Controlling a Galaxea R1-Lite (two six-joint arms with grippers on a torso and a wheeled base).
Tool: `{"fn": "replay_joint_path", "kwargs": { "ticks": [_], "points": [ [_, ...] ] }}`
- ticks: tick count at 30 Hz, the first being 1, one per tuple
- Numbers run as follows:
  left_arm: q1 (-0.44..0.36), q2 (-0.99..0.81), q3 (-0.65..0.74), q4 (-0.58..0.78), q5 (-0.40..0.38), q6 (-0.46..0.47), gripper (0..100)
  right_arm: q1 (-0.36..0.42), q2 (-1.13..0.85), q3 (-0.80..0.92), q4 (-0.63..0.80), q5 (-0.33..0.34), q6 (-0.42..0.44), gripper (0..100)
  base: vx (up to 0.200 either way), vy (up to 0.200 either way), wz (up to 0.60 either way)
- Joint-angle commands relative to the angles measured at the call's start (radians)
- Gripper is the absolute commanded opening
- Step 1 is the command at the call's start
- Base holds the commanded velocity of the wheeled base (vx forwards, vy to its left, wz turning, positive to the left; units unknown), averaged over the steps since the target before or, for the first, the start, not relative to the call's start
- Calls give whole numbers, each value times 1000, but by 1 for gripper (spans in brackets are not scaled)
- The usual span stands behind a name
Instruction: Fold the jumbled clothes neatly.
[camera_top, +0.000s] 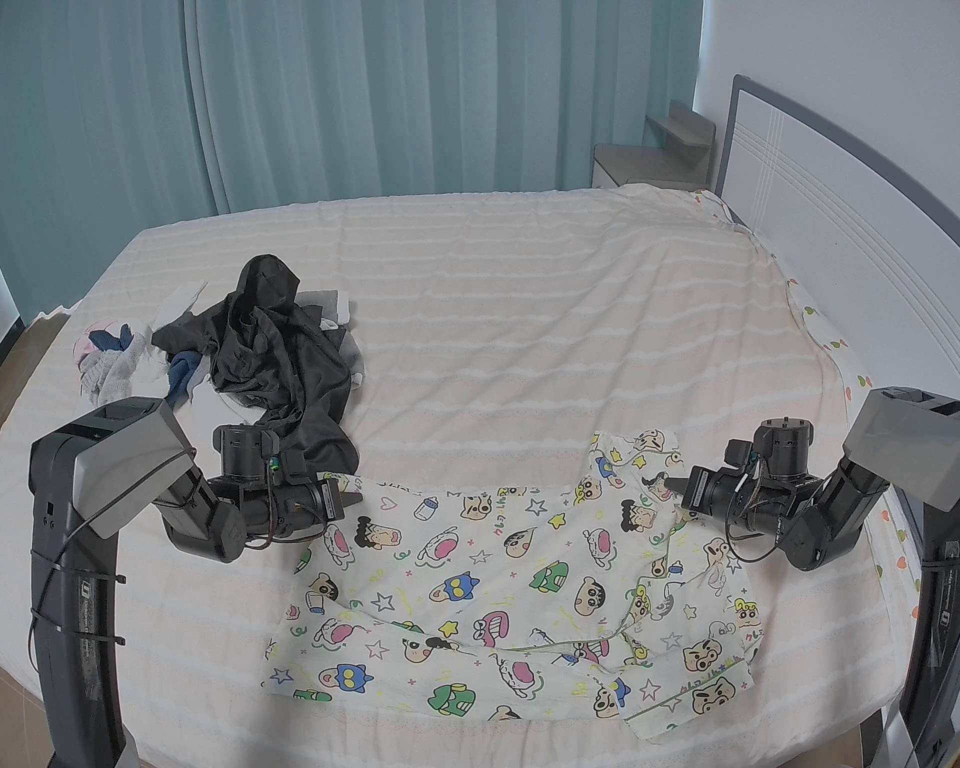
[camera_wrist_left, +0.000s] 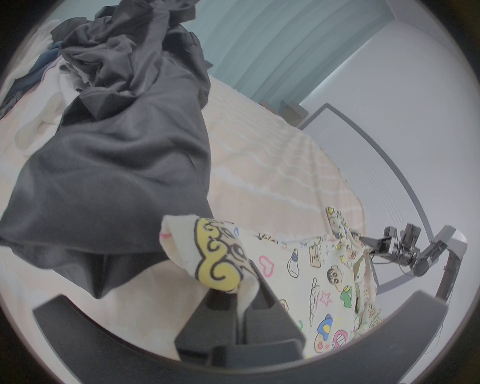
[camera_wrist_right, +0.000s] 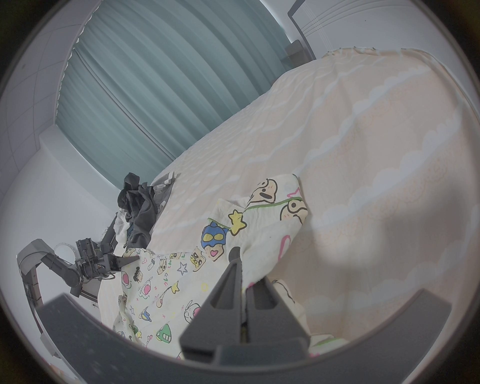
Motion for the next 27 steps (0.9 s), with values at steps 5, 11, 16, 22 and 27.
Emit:
{"fn": "replay_joint_path", "kwargs": {
  "ticks": [5, 11, 16, 22, 27],
  "points": [
    [6, -41, 34, -122, 6, -102, 0, -4, -29, -8, 0, 0, 22, 0, 0, 0, 0],
    [20, -101, 116, -177, 6, -111, 0, -22, -67, 23, -14, 6, 52, 0, 0, 0, 0],
    [28, -161, 172, -182, 6, -109, 0, -27, -98, 61, -18, 28, 54, 0, 0, 0, 0],
    [34, -187, 212, -208, 6, -103, 0, -34, -144, 118, -18, 89, 54, 0, 0, 0, 0],
    [42, -208, 272, -263, 6, -103, 0, -54, -182, 170, -18, 168, 54, 0, 0, 0, 0]
  ]
}}
